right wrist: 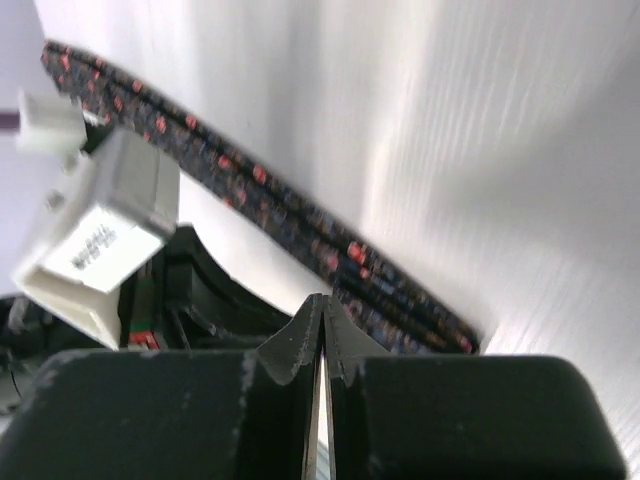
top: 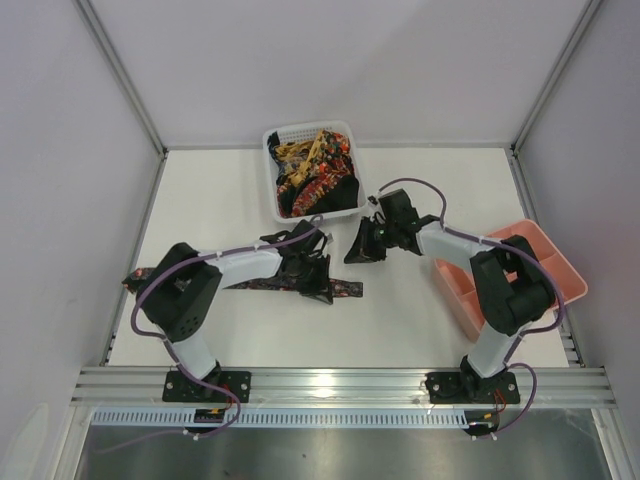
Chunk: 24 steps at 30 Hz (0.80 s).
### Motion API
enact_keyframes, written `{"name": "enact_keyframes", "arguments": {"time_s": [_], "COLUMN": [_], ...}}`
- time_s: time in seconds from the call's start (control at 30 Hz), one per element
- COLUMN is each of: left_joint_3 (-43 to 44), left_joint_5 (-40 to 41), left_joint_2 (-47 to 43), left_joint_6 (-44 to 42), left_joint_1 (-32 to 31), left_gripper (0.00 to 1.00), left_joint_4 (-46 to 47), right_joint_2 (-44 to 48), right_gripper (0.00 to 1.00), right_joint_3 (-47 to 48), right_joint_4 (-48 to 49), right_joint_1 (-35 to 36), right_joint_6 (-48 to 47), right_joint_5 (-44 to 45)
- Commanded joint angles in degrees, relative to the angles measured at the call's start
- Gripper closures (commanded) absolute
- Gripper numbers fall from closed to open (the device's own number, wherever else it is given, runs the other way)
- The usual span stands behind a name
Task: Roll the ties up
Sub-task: Roll the tie
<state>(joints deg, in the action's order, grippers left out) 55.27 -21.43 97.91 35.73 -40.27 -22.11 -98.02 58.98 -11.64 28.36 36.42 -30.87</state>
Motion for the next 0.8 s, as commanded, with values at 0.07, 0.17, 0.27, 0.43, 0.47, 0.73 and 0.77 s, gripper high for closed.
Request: {"name": "enact_keyframes", "arguments": {"time_s": [0.07, 0.17, 0.27, 0.43, 0.47, 0.73, 0.77], "left_joint_3": [3.27, 4.15, 4.94, 7.05, 7.22, 8.98, 9.16], "left_joint_5": [-0.98, -0.81, -0.19, 0.69, 1.21, 2.27, 2.36], "left_joint_2": [2.98, 4.13, 4.92, 6.77, 6.86, 7.12, 7.12], "left_joint_6": [2.07, 2.51, 2.25, 1.36, 1.19, -0.13, -0.30], "left_joint_1": [-0.42, -0.86, -0.77, -0.77, -0.69, -0.68, -0.60], "left_gripper": [1.00, 0.99, 1.00, 1.00, 1.00, 1.00, 0.99], "left_joint_4": [1.80, 2.16, 1.63, 0.31, 0.22, -1.01, -1.35], "right_joint_2": [-5.95, -9.20, -11.40, -11.59, -10.63, -7.01, -7.10], "right_gripper": [0.97, 1.00, 1.00, 1.00, 1.00, 1.00, 1.00], "right_joint_3": [4.74, 5.79, 5.79, 3.43, 1.68, -2.03, -2.03], "right_joint_4": [0.74, 0.83, 0.83, 0.04, 0.21, 0.92, 1.09], "right_joint_1": [0.90, 1.43, 2.05, 3.19, 3.37, 3.81, 3.81], "right_joint_6": [1.02, 1.98, 1.90, 0.93, 1.10, 1.72, 1.89], "right_joint_5": [5.64, 7.84, 9.51, 8.90, 8.64, 7.85, 7.58]}}
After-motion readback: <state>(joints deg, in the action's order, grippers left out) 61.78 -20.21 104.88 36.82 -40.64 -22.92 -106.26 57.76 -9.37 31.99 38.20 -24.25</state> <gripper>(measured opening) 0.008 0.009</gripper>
